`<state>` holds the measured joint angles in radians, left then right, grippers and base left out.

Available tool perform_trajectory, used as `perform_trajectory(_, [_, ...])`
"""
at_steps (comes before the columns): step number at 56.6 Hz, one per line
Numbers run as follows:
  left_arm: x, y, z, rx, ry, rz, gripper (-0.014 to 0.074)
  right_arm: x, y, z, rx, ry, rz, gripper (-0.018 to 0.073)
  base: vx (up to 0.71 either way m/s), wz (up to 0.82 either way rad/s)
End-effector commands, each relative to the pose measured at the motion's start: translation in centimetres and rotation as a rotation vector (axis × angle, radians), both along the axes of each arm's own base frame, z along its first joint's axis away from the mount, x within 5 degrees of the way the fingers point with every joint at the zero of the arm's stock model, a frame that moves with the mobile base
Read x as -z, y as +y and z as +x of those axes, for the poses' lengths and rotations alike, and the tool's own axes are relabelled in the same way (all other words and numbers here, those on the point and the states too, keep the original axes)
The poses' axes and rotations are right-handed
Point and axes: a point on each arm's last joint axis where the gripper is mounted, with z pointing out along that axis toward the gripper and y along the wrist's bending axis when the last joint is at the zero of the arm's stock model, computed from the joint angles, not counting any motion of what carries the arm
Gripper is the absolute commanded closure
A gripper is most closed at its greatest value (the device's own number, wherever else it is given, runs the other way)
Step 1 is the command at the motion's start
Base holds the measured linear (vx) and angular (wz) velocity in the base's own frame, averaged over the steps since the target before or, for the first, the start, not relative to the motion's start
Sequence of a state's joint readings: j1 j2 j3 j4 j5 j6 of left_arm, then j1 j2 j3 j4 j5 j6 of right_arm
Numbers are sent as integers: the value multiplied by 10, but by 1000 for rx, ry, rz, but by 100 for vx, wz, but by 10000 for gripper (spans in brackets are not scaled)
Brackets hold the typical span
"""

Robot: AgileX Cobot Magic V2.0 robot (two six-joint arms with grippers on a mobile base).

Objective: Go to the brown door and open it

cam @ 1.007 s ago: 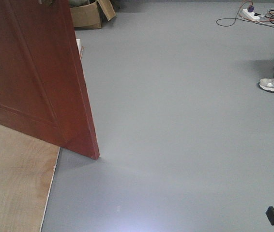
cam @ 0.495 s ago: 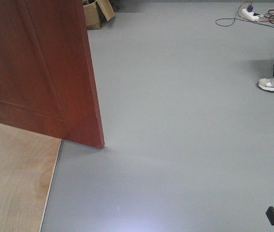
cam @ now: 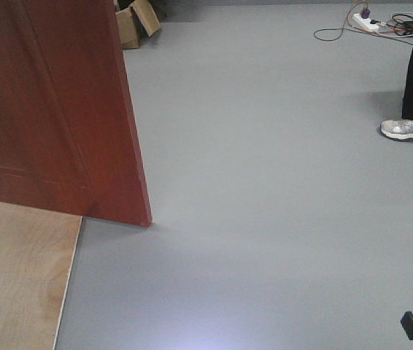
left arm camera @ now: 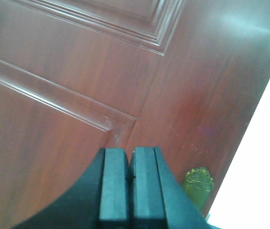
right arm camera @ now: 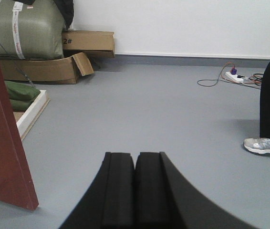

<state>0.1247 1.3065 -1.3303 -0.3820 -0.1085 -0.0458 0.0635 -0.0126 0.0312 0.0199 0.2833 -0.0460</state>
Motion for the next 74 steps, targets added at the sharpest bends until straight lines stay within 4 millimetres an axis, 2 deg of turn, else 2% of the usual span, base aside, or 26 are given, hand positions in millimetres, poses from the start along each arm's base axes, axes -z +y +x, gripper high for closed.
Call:
perform_trajectory(1, [-24, -1, -14, -22, -122, 15, 603, -7, 0, 1, -1, -90, -6, 559, 15, -7])
perform_trajectory(74, [-24, -1, -14, -22, -122, 15, 603, -7, 0, 1, -1, -90, -6, 559, 19, -1])
